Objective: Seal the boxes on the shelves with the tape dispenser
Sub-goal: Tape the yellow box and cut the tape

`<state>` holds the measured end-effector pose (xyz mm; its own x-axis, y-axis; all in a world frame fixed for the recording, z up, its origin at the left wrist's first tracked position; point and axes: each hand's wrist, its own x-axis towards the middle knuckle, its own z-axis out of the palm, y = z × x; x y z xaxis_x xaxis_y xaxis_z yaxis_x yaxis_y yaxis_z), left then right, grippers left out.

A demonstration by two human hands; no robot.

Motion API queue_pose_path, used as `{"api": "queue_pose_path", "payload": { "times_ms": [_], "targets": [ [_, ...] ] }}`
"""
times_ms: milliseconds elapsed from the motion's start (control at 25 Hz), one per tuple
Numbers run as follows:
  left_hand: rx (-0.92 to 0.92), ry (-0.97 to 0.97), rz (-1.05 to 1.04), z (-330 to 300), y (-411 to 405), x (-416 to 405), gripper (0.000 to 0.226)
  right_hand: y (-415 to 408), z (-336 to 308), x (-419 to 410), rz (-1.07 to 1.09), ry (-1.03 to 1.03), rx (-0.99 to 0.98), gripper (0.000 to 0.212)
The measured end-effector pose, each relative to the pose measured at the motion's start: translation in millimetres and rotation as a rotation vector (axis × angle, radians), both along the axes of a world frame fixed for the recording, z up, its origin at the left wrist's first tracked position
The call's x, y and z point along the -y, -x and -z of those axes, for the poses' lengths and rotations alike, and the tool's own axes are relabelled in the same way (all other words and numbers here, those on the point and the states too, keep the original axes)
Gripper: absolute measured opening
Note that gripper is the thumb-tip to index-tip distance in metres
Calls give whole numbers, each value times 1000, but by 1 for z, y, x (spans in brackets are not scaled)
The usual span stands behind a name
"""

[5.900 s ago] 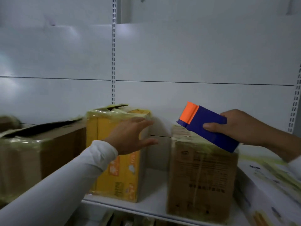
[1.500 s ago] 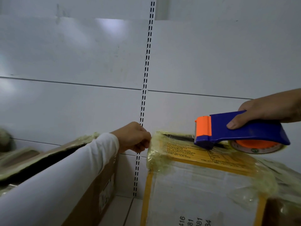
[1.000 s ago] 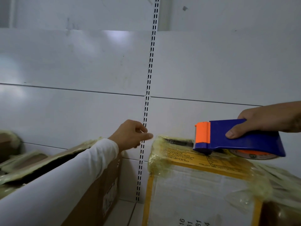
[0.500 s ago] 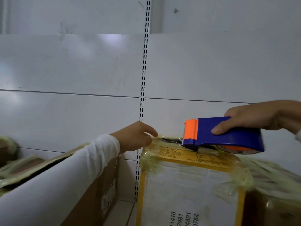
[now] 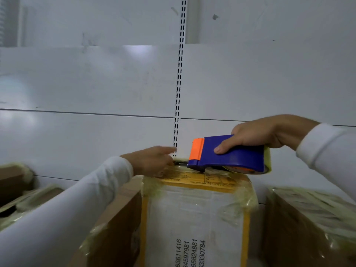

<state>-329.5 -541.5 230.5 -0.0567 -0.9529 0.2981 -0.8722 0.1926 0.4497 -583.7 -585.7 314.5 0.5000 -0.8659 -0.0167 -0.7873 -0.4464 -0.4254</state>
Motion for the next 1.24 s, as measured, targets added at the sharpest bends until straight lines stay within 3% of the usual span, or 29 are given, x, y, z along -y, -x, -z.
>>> {"api": "queue_pose_path", "payload": {
  "times_ms": [160, 320, 520, 640, 800, 920, 1040, 1240],
  "targets": [
    [140, -122, 50, 3, 10, 12, 13, 19, 7, 3, -14, -37, 21, 47],
    [151, -150, 81, 8, 0, 16, 40, 50, 2, 3, -50, -71, 40, 47],
    [186, -190, 169, 3, 2, 23, 31, 127, 21, 6, 35, -226, 187, 60],
    [265, -147, 144, -1, 5, 27, 47, 140, 45, 11, 64, -273, 297, 50],
    [330, 95, 155, -7, 34, 18, 68, 137, 60, 10, 32, -299, 390, 43],
    [333, 71, 339, 4, 73, 14, 83, 136, 67, 6, 34, -297, 432, 43],
    [458, 92, 328, 12, 77, 22, 91, 133, 67, 3, 16, -296, 435, 42],
    [396, 89, 368, 11, 39, 28, 69, 115, 72, 3, -75, -297, 447, 36]
  ]
}}
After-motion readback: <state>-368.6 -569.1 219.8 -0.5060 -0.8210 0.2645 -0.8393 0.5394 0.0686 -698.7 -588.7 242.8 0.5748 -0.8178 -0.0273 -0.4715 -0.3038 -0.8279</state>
